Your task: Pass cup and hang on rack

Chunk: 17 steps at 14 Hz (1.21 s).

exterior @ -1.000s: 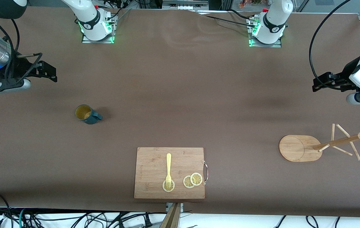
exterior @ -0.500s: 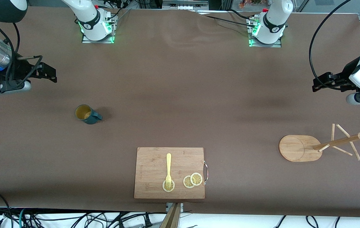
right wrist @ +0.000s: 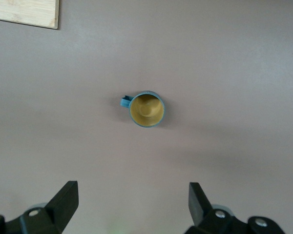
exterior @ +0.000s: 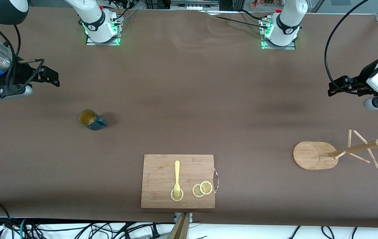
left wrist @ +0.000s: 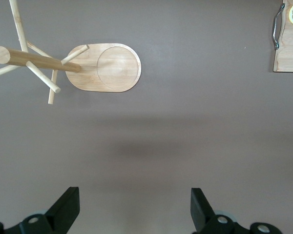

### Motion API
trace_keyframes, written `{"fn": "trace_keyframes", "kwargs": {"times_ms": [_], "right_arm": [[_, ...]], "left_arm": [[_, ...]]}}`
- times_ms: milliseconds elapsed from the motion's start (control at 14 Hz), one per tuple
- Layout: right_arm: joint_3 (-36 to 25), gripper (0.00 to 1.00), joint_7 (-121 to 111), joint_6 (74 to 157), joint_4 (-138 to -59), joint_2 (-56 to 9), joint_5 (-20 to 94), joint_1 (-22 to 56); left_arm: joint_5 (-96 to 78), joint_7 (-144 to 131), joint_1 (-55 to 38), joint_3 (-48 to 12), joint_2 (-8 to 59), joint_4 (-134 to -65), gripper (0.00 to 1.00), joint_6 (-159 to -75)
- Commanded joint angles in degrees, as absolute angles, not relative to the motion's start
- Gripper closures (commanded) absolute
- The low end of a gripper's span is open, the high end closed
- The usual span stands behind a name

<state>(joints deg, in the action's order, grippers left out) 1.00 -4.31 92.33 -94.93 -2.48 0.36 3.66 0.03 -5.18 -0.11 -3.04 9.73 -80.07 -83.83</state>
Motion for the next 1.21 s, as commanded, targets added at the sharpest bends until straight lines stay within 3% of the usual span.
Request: {"fn": "trace_keyframes", "kwargs": {"times_ms": [0,1143], "right_arm": [[1.4,0.0,-5.0,92.8,-95.7,-1.8,-0.2,2.9],[1.4,0.0,-5.1,92.3,-96.3,-1.2,-0.6,2.7]], "left_arm": [[-1.0,-4.0,0.2,-3.0,10.7,-77.9,0.0,-82.4],[-1.0,-3.9,0.2,-3.0,10.7,-77.9,0.0,-82.4]]}}
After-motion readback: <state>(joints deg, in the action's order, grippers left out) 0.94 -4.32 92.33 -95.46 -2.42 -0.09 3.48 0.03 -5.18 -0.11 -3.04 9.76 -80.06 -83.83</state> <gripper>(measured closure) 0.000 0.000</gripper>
